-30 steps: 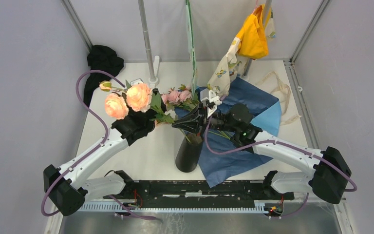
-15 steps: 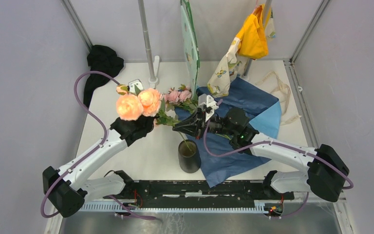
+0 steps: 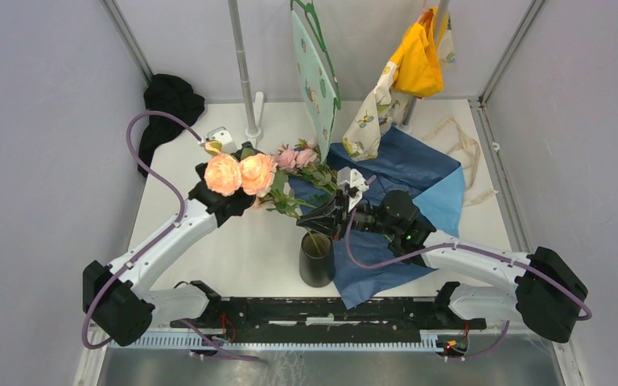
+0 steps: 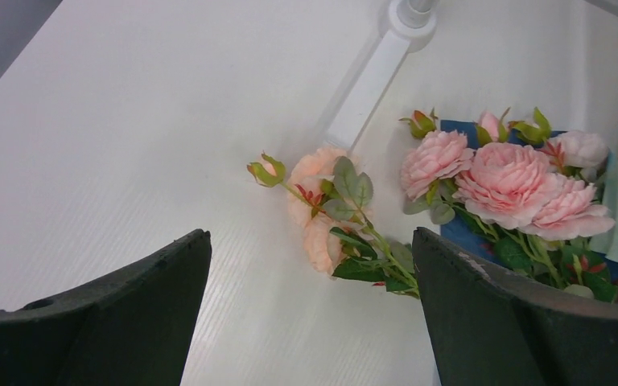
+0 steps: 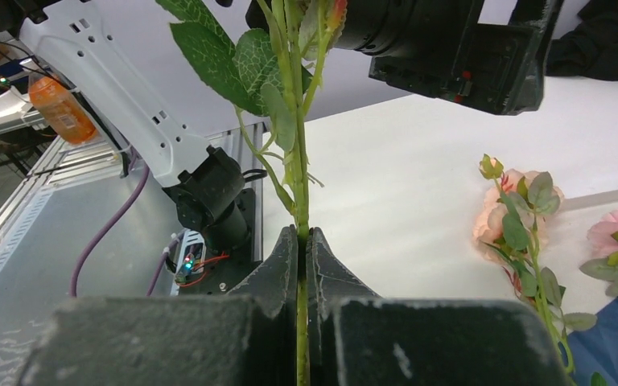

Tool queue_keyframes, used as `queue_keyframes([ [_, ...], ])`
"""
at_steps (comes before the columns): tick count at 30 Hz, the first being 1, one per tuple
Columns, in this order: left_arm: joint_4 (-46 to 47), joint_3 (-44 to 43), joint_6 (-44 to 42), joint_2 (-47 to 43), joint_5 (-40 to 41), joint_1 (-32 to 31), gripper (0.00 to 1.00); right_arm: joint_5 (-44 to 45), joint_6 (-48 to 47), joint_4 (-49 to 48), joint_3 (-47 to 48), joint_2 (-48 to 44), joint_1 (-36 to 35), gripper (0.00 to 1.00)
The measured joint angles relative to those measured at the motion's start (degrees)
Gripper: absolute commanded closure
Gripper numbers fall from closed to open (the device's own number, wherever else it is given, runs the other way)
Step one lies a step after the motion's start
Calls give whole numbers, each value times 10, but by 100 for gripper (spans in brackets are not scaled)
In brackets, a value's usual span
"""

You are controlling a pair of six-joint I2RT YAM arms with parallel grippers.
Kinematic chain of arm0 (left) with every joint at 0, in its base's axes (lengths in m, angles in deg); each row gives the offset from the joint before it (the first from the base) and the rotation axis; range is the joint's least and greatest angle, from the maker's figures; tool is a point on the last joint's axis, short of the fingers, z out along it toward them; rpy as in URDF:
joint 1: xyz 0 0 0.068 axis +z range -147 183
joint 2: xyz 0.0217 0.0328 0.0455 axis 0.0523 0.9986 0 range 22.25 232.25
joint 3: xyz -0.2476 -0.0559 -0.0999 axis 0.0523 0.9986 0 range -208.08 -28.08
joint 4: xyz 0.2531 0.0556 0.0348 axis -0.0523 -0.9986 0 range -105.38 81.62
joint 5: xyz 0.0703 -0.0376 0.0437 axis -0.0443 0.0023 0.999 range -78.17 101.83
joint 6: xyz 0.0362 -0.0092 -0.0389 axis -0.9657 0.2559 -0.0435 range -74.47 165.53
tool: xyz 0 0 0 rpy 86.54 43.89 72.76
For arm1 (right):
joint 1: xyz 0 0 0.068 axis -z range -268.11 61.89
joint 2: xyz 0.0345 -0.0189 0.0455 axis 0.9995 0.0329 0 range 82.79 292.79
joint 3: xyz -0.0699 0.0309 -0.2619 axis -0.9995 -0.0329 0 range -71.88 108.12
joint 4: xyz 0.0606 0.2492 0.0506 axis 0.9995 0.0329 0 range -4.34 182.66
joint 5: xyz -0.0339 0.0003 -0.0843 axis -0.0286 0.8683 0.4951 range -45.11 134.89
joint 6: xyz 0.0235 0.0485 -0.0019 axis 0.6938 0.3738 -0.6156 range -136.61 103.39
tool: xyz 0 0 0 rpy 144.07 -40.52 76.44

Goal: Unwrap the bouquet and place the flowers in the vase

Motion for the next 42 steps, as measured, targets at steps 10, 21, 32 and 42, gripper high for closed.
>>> queue_keyframes([
  [10,-28,19,55,-44,2,30,0,20,-5,14,-23,-29,0,100],
  [21,-87,16,103,-168,58,36,0,31,-7,13,-41,-31,0,100],
  [32,0,42,71,-201,-52,61,0,37,-23,37,-49,-62,0,93],
  [42,136,45,28,-168,-298,165,0,43,-31,53,-49,-75,0,90],
])
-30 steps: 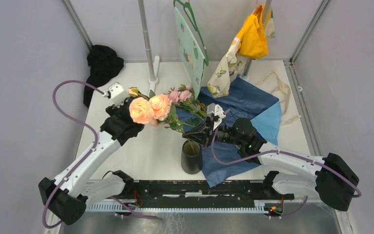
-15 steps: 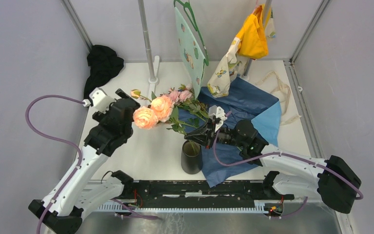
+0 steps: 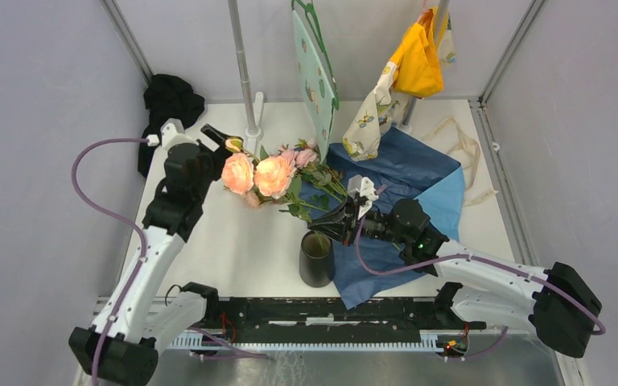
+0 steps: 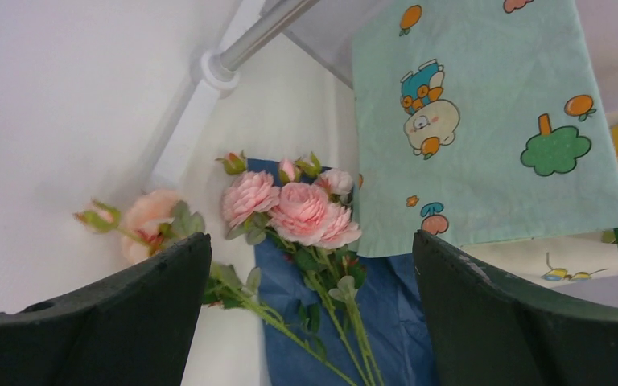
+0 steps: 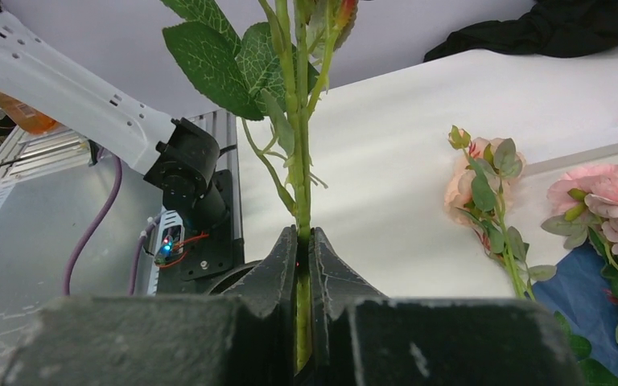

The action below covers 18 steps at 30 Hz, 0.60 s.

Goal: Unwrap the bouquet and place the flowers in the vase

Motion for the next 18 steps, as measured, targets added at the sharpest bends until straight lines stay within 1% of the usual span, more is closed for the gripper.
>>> queue_keyframes([
  [2,44,2,2,38,-98,60,0,0,-2,2,-3,-4,0,90],
  [3,61,3,6,52,-135,78,0,0,-2,3,-4,-5,0,90],
  [4,96,11,14,74,-184,107,0,0,-4,4,-6,-6,0,90],
  [5,130,22,27,94,-237,133,0,0,-4,4,-8,-6,0,89],
  [8,223,58,71,156,-353,189,0,0,-4,7,-11,-6,0,85],
  [9,246,67,83,174,-381,200,0,0,-4,7,-12,-6,0,82],
  [12,284,88,105,205,-440,213,0,0,-5,9,-14,-9,0,65],
  [15,296,93,107,201,-478,212,0,0,-6,12,-17,-13,0,49],
  [18,299,93,106,183,-504,212,0,1,-10,15,-17,-16,0,37],
])
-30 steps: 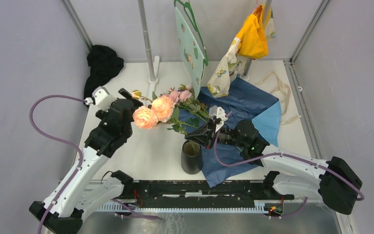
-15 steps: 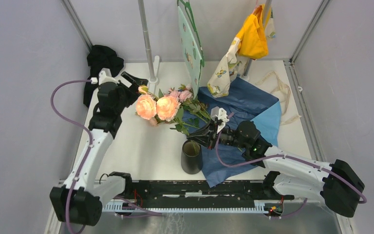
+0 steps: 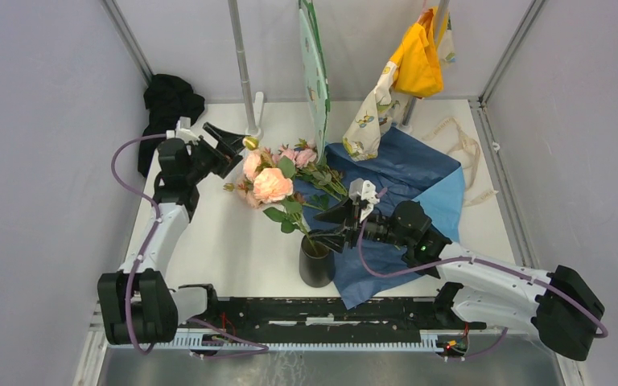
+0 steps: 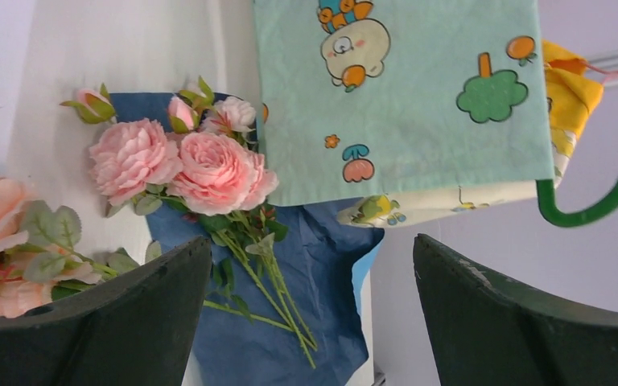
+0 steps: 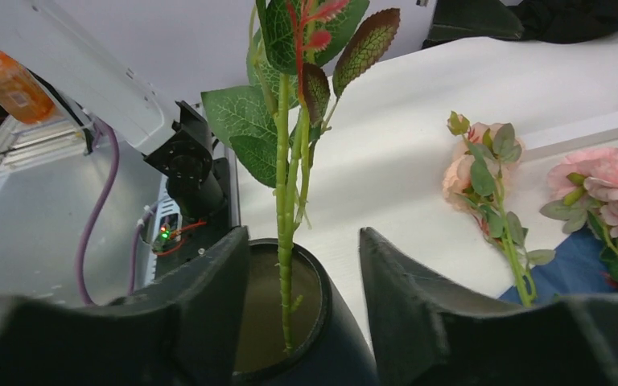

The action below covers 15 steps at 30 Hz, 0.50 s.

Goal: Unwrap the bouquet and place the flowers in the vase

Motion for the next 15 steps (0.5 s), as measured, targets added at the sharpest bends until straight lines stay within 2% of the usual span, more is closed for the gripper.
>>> queue_keyframes([
  [7,-68,-2,-36,-33,-7,0,0,5,-4,8,0,-17,0,15],
  [10,-84,11,-45,-34,-7,0,0,12,-8,20,0,-39,0,12],
  [15,-130,37,-65,-27,2,-8,0,35,-16,43,8,-85,0,11],
])
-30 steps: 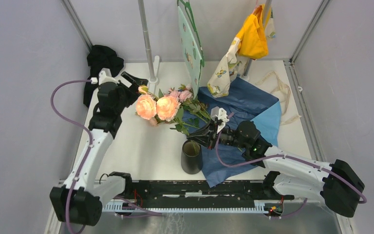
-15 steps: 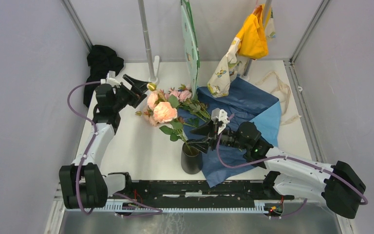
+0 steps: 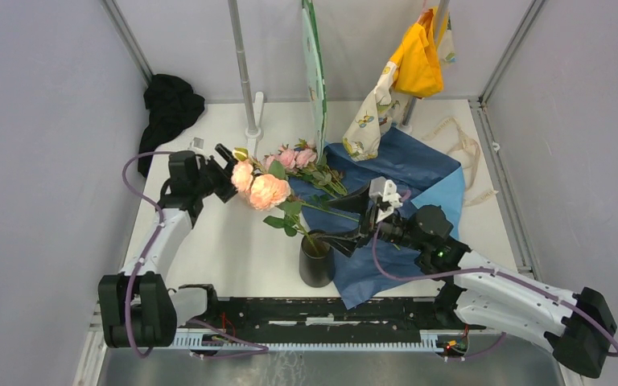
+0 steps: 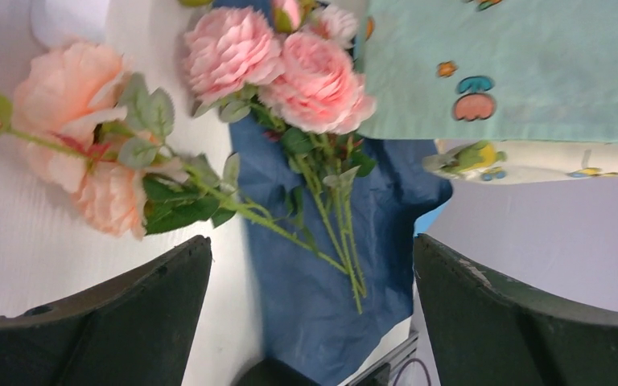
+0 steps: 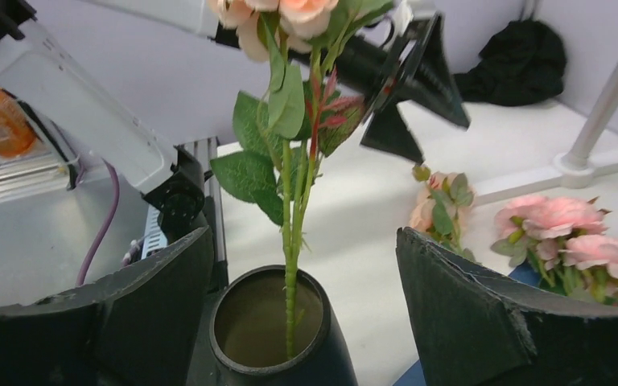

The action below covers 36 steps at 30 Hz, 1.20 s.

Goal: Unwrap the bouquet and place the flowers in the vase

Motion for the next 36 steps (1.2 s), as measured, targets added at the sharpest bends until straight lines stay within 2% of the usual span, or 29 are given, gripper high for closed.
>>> queue_keyframes([
  [9,-56,-2,-15,45,80,-92,5,91,-9,20,2,-92,0,10],
  [17,-84,-42,-4,165,179,-195,14,187,-25,40,-3,-191,0,10],
  [26,-65,-97,19,289,218,-230,21,236,-41,74,-21,-220,0,11],
  [30,-59,-127,21,318,233,-238,29,246,-45,82,-28,-230,0,11],
  [36,-57,-159,30,358,243,-251,58,258,-56,89,-32,-239,0,12],
])
